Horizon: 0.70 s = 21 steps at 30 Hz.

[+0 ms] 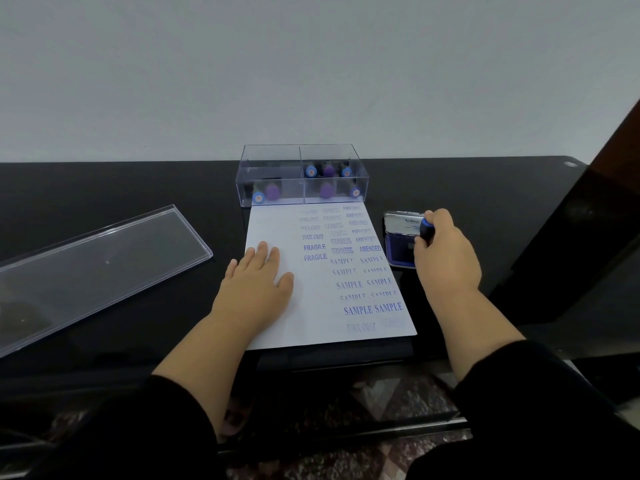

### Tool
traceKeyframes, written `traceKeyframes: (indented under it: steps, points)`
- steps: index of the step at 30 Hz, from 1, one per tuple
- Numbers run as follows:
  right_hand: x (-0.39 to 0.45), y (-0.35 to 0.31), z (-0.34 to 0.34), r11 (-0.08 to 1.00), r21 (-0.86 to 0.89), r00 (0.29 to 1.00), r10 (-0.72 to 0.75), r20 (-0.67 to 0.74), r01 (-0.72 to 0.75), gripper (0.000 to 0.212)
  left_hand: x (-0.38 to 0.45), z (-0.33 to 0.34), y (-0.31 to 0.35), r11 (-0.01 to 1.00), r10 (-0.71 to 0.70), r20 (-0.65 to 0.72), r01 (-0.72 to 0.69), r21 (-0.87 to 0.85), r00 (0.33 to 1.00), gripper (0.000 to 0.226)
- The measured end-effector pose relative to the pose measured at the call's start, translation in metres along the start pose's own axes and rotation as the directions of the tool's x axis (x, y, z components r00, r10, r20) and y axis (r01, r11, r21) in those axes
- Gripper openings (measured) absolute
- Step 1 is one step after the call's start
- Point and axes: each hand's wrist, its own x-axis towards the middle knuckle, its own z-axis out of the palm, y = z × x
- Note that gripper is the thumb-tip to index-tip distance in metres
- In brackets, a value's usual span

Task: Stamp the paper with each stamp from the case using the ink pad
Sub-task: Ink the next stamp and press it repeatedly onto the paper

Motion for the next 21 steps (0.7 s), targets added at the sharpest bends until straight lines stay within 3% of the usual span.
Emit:
traceKeyframes:
  steps: [9, 21]
  points:
    - [0.0, -0.005, -0.005, 0.999, 0.031, 1.0, -0.016, -0.021, 0.016, 0.033, 0.001, 0.0, -0.001, 1.0, -0.003, -0.001, 0.002, -0.02, 1.0, 0.058]
    - [-0.026, -0.045, 0.009, 0.966, 0.146, 0.97, -0.228, 0.079, 0.215, 0.025, -0.001, -0.003, 0.002, 1.0, -0.004, 0.01, 0.004, -0.022, 1.0, 0.059]
